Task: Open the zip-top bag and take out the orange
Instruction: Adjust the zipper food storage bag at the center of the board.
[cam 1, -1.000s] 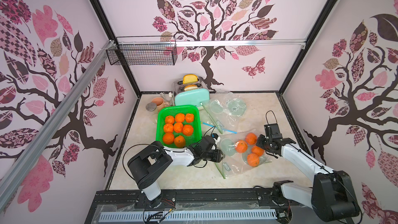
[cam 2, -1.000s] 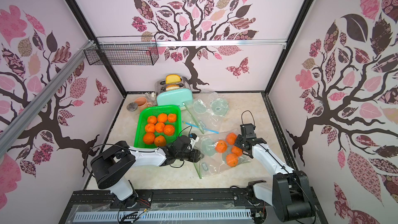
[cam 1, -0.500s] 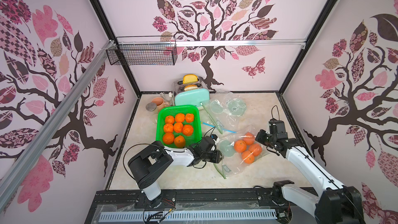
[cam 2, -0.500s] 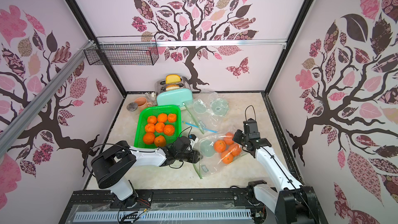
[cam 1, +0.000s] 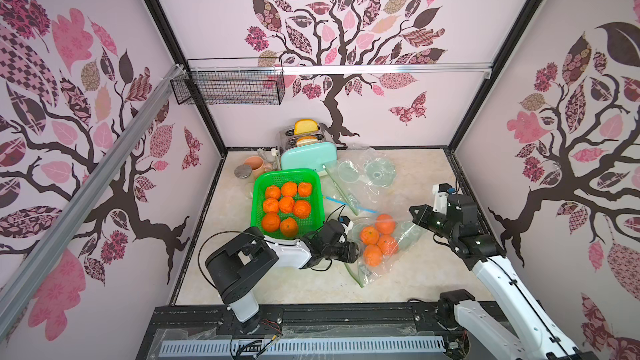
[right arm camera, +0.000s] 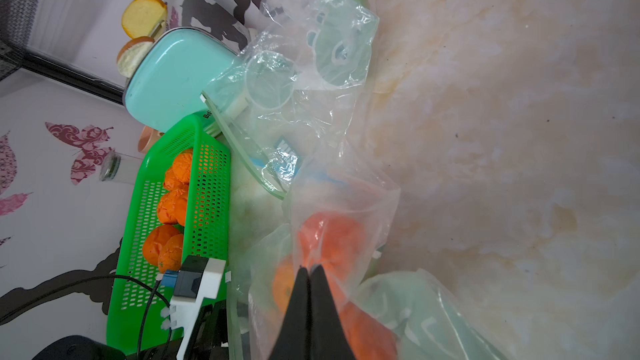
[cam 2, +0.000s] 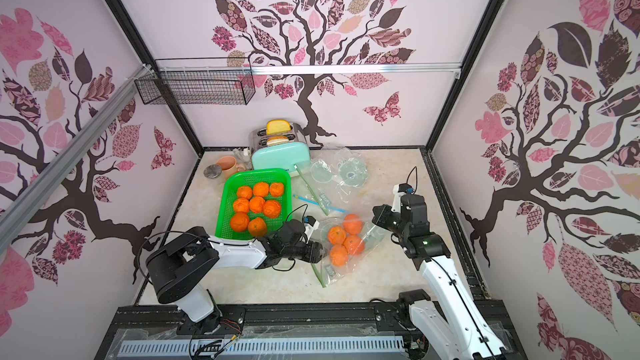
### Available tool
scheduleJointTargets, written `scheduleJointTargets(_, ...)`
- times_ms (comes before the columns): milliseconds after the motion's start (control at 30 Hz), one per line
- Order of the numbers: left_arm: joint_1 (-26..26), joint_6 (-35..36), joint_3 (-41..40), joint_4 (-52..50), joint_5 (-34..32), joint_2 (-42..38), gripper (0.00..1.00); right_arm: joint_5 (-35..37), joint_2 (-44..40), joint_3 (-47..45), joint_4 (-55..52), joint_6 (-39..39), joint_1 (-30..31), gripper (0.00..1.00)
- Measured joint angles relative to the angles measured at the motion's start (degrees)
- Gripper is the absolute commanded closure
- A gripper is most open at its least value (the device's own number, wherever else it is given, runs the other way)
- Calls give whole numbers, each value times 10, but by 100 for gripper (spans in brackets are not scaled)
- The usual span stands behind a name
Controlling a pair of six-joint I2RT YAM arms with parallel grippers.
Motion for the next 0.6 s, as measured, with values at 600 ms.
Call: scheduleJointTargets(600, 0, -6, -28, 14, 9, -24, 33, 12, -24, -20, 14, 20, 2, 100)
